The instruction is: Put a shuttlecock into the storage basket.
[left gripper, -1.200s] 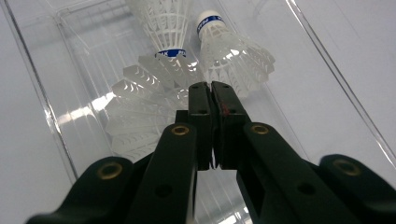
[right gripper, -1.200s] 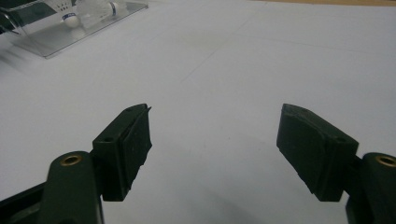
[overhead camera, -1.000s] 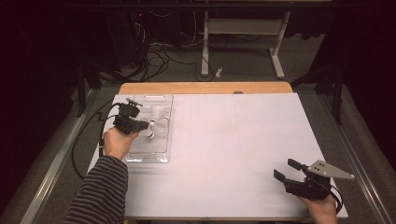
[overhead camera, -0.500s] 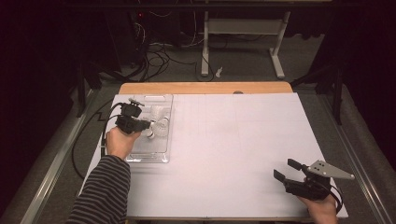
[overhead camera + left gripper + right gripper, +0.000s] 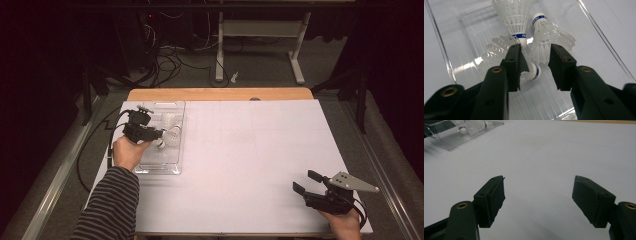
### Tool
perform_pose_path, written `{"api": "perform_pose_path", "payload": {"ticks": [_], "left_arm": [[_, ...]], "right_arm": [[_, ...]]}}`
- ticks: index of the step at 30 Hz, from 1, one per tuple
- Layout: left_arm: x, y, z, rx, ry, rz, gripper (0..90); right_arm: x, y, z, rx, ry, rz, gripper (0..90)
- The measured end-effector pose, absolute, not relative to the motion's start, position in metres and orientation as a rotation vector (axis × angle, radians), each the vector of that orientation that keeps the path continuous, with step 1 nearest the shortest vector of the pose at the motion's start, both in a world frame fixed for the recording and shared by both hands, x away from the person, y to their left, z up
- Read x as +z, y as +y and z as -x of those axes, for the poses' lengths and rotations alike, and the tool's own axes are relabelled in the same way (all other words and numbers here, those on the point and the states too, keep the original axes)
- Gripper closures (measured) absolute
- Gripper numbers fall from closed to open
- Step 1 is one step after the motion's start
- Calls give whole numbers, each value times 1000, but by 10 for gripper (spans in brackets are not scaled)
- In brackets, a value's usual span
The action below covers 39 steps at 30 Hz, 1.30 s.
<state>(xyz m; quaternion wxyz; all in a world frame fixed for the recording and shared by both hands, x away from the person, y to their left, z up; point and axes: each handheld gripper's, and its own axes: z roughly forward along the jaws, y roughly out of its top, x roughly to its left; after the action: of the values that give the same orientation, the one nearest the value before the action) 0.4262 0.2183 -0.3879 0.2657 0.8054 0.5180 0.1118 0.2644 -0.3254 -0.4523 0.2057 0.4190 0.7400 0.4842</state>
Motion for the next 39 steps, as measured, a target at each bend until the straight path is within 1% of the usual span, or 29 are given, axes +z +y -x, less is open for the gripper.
{"api": "perform_pose_path", "payload": {"ticks": [2,6,21,29,39], "left_arm": [[-387,218,-426,306,1397,-2167,573],[-385,218,-424,319,1390,-2152,530],[-375,219,-414,391,1366,-2106,429],[-367,214,-403,428,1320,-2100,391],[-360,209,-389,441,1253,-2099,401]], "right_arm": [[-452,-325,-264,1350,2061,-1168,268],[-452,-326,-264,1351,2062,-1167,268],[-452,-325,-264,1348,2061,-1169,268],[-452,-325,-264,1349,2059,-1170,268],[-452,-325,-264,1348,2059,-1165,269]]}}
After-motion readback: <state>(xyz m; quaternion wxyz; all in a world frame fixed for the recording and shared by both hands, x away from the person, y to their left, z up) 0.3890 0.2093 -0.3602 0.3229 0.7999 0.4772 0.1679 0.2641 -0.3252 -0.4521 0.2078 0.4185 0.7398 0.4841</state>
